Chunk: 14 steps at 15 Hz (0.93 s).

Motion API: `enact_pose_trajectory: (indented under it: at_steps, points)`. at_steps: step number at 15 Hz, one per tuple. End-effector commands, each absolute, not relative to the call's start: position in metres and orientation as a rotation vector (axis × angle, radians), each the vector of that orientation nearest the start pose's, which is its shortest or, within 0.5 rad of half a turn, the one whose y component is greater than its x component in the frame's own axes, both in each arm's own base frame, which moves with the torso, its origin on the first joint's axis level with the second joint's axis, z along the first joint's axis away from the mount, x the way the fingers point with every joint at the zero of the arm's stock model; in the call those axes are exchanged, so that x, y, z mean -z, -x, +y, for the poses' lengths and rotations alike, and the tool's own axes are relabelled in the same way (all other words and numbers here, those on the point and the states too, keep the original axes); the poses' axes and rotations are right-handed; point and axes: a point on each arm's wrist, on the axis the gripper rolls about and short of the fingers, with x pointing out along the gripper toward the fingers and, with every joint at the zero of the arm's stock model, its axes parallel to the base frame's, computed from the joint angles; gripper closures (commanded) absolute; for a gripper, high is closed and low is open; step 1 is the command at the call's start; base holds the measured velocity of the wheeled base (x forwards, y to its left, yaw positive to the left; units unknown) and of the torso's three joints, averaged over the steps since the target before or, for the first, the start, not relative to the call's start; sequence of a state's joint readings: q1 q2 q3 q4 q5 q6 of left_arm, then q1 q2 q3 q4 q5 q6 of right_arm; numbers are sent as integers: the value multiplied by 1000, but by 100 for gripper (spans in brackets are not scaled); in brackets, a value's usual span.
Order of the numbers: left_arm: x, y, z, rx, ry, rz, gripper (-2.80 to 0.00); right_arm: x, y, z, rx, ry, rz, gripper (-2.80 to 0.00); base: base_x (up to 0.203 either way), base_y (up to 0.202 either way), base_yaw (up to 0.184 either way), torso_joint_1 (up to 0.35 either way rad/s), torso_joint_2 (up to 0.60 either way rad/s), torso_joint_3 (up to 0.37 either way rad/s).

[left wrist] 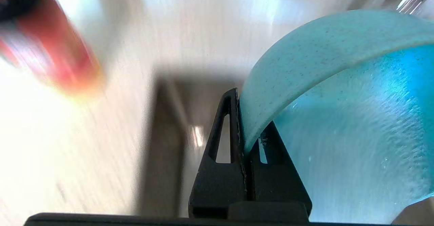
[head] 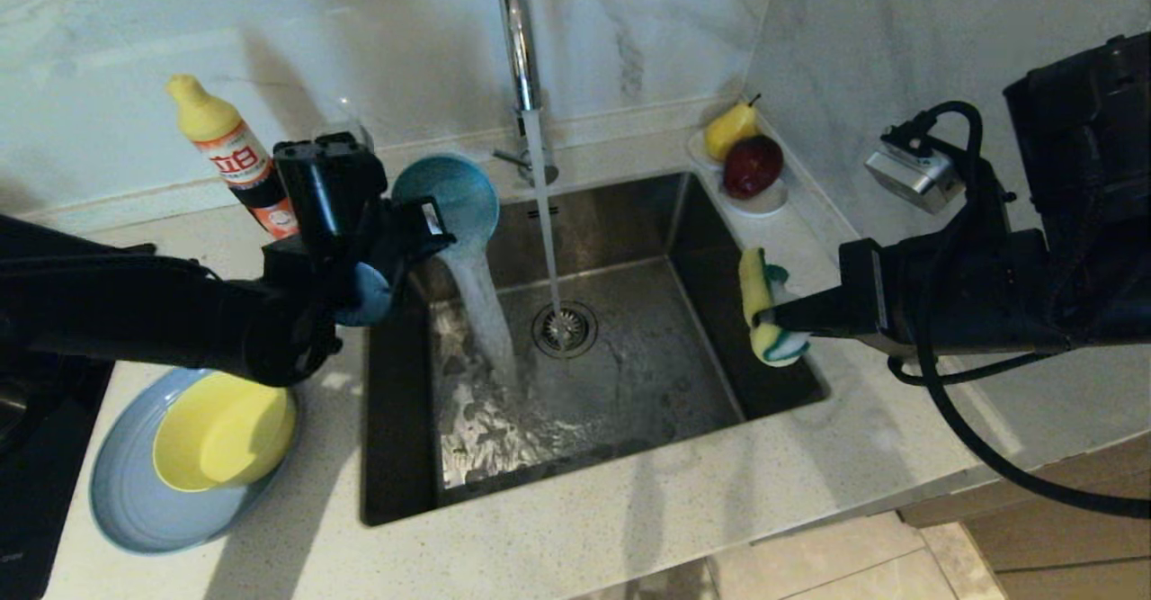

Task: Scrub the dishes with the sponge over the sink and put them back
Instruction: Rinse the bowl

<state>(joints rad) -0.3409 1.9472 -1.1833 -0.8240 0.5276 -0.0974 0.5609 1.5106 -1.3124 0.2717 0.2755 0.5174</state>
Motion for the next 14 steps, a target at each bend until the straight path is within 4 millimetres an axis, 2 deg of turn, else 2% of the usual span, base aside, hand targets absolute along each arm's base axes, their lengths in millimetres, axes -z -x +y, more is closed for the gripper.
enact_pose_trajectory:
  at_steps: [1, 3, 5, 8, 14]
  points:
    - [-228, -356, -119, -204, 71, -368, 0, -292, -219, 145, -676, -409, 686, 0, 0, 0, 0, 0, 0, 0]
    - [-218, -356, -121, -219, 15, -457, 0, -292, -220, 145, -675, -409, 685, 0, 0, 0, 0, 0, 0, 0]
    - [-210, -359, -123, -208, -76, -450, 0, -292, -219, 145, -676, -409, 684, 0, 0, 0, 0, 0, 0, 0]
    - [-214, -345, -135, -168, -97, -447, 0, -293, -222, 147, -683, -410, 661, 0, 0, 0, 0, 0, 0, 0]
    - [-214, -336, -142, -135, -94, -442, 0, -300, -223, 147, -691, -415, 637, 0, 0, 0, 0, 0, 0, 0]
